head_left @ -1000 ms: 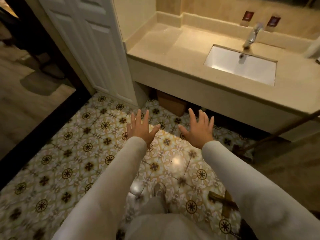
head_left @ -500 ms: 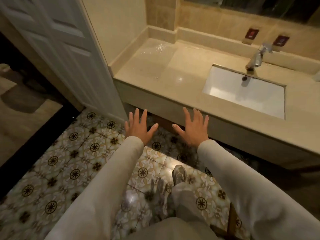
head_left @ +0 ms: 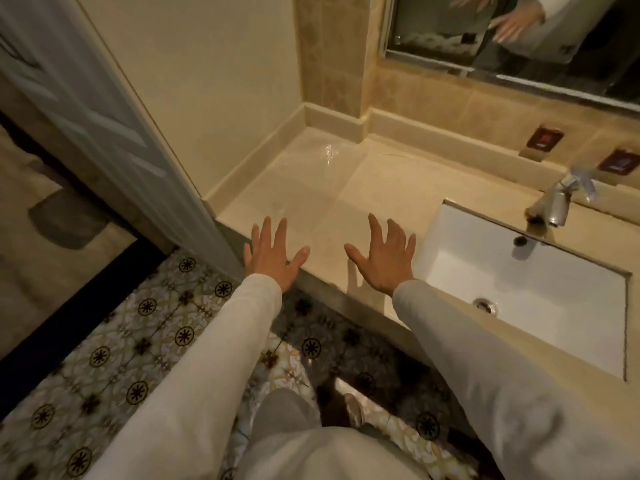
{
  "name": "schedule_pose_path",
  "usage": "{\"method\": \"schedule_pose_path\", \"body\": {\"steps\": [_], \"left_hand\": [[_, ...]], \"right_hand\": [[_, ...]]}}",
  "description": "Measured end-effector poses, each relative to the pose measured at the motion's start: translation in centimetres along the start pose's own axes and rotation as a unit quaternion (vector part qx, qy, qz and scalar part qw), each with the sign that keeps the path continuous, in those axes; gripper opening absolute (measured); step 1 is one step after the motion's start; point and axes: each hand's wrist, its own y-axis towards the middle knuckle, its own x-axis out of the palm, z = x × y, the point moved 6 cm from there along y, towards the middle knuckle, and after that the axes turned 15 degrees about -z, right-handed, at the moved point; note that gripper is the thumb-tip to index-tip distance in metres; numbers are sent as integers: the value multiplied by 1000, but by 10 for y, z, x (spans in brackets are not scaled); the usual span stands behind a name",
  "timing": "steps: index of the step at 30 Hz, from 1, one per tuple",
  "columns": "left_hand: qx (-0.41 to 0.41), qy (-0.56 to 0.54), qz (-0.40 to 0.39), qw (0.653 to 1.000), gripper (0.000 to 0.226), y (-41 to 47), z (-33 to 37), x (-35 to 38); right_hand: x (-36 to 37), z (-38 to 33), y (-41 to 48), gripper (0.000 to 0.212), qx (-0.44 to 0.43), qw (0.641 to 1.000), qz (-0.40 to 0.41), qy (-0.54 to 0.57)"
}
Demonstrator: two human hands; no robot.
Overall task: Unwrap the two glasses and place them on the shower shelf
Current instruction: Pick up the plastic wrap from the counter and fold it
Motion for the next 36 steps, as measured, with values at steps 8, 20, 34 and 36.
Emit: {"method": "schedule_pose_path", "body": {"steps": [8, 20, 34, 36], "left_hand": [[-19, 2, -16, 1000, 77, 99, -13, -35], [48, -14, -49, 998, 77, 293, -50, -115], [200, -107, -99, 969, 50, 378, -40, -119], [196, -127, -141, 962, 52, 383, -37, -111]], "right_hand": [[-17, -19, 99, 85, -6, 1000, -9, 4], [-40, -61, 236, 84, 115, 988, 0, 104], [-13, -66, 287, 85, 277, 900, 10, 337], [-13, -64, 296, 84, 299, 878, 18, 374]]}}
